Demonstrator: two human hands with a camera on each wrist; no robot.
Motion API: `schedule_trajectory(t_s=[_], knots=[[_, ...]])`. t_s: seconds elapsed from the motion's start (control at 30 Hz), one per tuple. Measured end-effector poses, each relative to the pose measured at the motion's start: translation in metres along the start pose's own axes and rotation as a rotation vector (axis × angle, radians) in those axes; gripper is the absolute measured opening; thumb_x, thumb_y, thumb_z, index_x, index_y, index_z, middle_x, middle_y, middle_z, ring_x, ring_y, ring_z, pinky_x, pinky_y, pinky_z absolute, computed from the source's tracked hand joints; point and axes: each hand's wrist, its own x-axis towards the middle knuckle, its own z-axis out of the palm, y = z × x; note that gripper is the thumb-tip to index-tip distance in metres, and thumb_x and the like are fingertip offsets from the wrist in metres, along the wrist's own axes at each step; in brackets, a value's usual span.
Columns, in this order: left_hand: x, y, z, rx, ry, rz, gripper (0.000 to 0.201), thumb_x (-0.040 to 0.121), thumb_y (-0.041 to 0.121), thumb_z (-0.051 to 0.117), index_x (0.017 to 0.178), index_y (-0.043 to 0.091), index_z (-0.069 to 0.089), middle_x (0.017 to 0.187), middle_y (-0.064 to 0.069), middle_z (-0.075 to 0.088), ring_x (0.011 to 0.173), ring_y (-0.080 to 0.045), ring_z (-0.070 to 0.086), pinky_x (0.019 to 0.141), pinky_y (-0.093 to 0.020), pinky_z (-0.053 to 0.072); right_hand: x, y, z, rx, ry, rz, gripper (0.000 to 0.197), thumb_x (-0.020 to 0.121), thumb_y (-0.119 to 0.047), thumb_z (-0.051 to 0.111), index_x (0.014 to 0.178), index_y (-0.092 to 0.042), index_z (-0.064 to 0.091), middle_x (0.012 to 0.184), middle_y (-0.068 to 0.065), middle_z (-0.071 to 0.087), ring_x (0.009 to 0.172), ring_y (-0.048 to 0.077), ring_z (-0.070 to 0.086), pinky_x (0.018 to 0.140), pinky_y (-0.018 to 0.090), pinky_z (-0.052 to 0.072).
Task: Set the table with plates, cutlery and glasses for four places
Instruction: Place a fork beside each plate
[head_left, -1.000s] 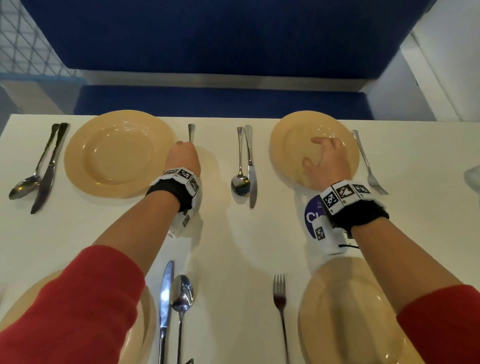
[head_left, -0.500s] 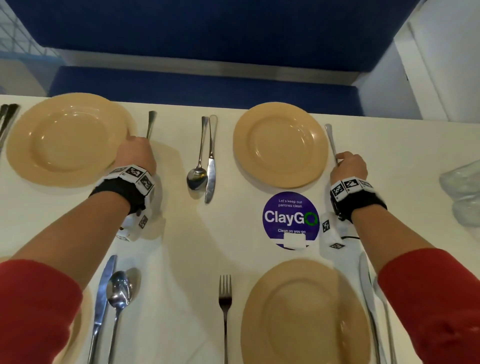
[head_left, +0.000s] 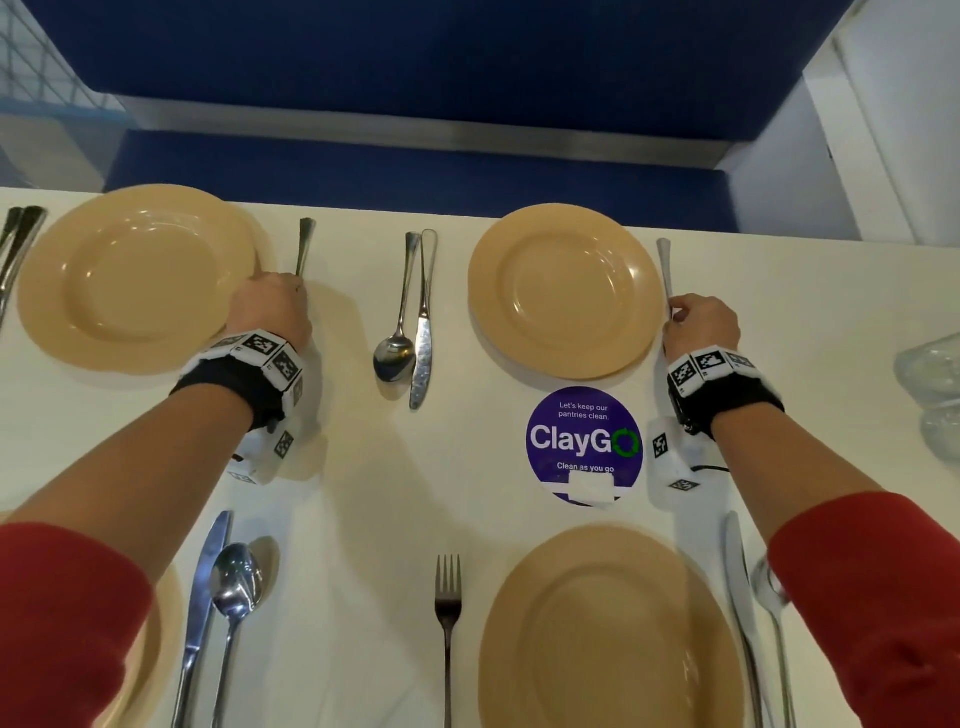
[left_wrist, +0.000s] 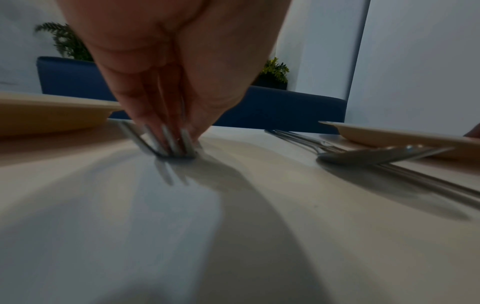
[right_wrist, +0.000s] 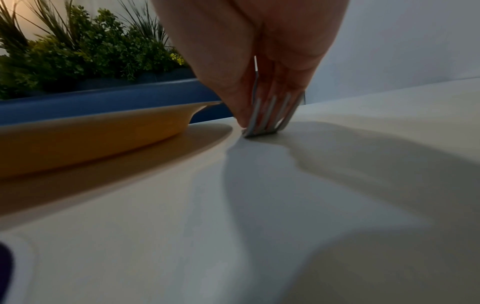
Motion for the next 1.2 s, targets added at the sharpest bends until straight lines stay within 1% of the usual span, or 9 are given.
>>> schedule_trajectory(t_s=[0.13, 0.27, 0.4, 0.7, 0.9, 1.03, 1.2], knots=[[0.0000, 0.0012, -0.0044, 0.035, -0.030, 0.001, 0.024, 0.095, 0.004, 0.043, 0.109, 0.000, 0.063, 0.101, -0.023, 0.065, 0.095, -0.039, 0.059, 0.079, -0.042, 0.047, 0.0001, 0.0003, 0.0008, -0.002, 0.011, -0.011, 0.037, 0.089, 0.004, 0.050, 0.123, -0.004, 0.060, 0.119, 0.020, 0.063, 0.111, 0.035, 0.058, 0.094, 0.033, 0.045], [-0.0029, 0.0017, -0.0063, 0.007, -0.045, -0.025, 0.026, 0.095, 0.004, 0.041, 0.109, 0.000, 0.063, 0.102, -0.022, 0.065, 0.099, -0.038, 0.058, 0.078, -0.041, 0.048, -0.0002, 0.0020, 0.0027, -0.016, 0.026, -0.022, 0.035, 0.088, 0.005, 0.052, 0.121, -0.003, 0.061, 0.116, 0.022, 0.064, 0.108, 0.036, 0.059, 0.093, 0.034, 0.046], [-0.0028, 0.0001, -0.0053, -0.023, -0.057, -0.059, 0.028, 0.096, 0.004, 0.041, 0.113, 0.001, 0.063, 0.107, -0.021, 0.065, 0.102, -0.037, 0.059, 0.083, -0.041, 0.050, 0.0005, 0.0042, 0.0051, -0.021, 0.028, -0.034, 0.035, 0.087, 0.005, 0.053, 0.120, -0.002, 0.062, 0.114, 0.023, 0.065, 0.106, 0.038, 0.060, 0.092, 0.035, 0.047], [0.0005, -0.0018, -0.0010, 0.004, -0.032, -0.080, 0.025, 0.096, 0.004, 0.042, 0.108, -0.001, 0.063, 0.102, -0.021, 0.066, 0.098, -0.036, 0.061, 0.079, -0.039, 0.050, -0.0015, 0.0038, 0.0065, -0.025, 0.040, -0.037, 0.036, 0.087, 0.006, 0.052, 0.119, -0.003, 0.063, 0.112, 0.023, 0.065, 0.105, 0.037, 0.060, 0.090, 0.035, 0.047], [0.0028, -0.0045, 0.0007, -0.049, -0.018, -0.088, 0.023, 0.094, 0.003, 0.044, 0.103, -0.003, 0.064, 0.099, -0.022, 0.065, 0.094, -0.037, 0.061, 0.071, -0.037, 0.045, -0.0009, 0.0057, 0.0072, -0.026, 0.037, -0.051, 0.037, 0.085, 0.007, 0.052, 0.120, -0.003, 0.062, 0.112, 0.024, 0.064, 0.105, 0.039, 0.059, 0.090, 0.037, 0.047], [0.0020, -0.0044, 0.0029, -0.049, -0.015, -0.084, 0.023, 0.093, 0.001, 0.043, 0.103, -0.003, 0.063, 0.099, -0.023, 0.064, 0.095, -0.037, 0.060, 0.074, -0.038, 0.047, -0.0020, 0.0046, 0.0065, -0.028, 0.036, -0.049, 0.037, 0.085, 0.007, 0.052, 0.120, -0.003, 0.063, 0.111, 0.024, 0.064, 0.105, 0.039, 0.060, 0.088, 0.037, 0.047], [0.0052, -0.0038, 0.0015, -0.088, -0.025, -0.101, 0.020, 0.091, 0.002, 0.046, 0.102, -0.004, 0.063, 0.099, -0.023, 0.063, 0.093, -0.037, 0.060, 0.073, -0.038, 0.047, -0.0015, 0.0053, 0.0069, -0.028, 0.042, -0.039, 0.035, 0.087, 0.004, 0.053, 0.120, -0.004, 0.062, 0.113, 0.024, 0.064, 0.106, 0.039, 0.059, 0.089, 0.037, 0.046]])
